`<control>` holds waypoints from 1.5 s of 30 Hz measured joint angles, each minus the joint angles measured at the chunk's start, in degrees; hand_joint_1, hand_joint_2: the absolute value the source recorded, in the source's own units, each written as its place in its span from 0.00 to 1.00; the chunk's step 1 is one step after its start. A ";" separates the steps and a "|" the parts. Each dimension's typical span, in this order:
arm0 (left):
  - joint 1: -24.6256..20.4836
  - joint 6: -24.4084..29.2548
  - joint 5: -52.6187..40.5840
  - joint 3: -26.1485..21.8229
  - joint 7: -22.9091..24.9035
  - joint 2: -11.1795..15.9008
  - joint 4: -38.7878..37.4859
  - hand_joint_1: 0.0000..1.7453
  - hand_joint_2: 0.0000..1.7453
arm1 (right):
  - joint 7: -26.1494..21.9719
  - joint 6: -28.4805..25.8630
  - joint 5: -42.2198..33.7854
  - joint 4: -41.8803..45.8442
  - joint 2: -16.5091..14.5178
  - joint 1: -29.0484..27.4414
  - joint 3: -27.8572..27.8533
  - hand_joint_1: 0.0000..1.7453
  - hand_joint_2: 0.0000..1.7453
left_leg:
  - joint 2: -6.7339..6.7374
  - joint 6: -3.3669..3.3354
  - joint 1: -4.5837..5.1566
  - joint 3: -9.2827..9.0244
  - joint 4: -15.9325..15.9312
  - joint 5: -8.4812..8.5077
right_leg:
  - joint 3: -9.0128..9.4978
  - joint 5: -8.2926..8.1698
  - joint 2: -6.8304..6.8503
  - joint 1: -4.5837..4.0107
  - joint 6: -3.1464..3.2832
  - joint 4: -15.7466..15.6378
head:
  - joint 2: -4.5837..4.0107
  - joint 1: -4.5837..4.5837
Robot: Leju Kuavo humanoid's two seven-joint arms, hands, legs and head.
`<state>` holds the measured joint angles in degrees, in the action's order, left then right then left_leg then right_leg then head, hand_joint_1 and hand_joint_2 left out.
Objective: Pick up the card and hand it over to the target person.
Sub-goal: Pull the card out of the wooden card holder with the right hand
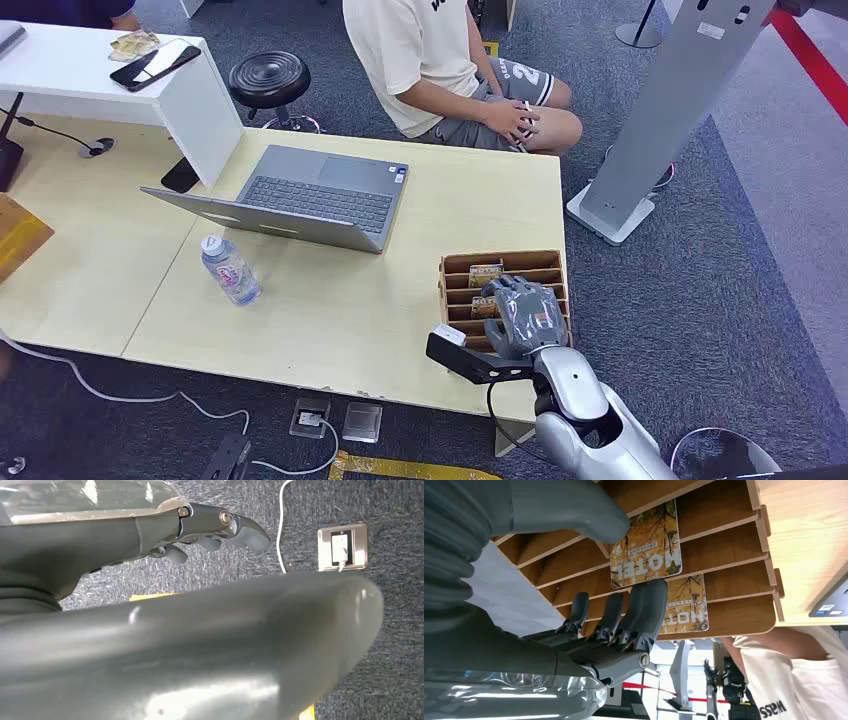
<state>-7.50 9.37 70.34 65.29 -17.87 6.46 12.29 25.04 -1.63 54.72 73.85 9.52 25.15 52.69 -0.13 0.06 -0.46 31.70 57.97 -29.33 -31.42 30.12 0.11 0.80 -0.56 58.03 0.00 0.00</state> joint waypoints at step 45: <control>0.24 -0.22 0.00 -0.24 -0.20 0.35 -0.08 0.00 0.00 | 0.65 -0.24 0.39 0.79 0.20 -0.14 -0.03 0.92 1.00 | 0.03 0.00 0.00 0.00 0.01 -0.01 | -0.02 0.00 -0.03 0.00 0.00 0.01 | 0.00 0.00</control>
<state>-7.27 9.15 70.34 65.06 -18.07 6.81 12.21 25.69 -1.87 55.11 74.64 9.72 25.02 52.65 -0.11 0.06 -0.46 31.70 57.98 -29.33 -31.44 30.12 0.09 0.80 -0.56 58.04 0.00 0.00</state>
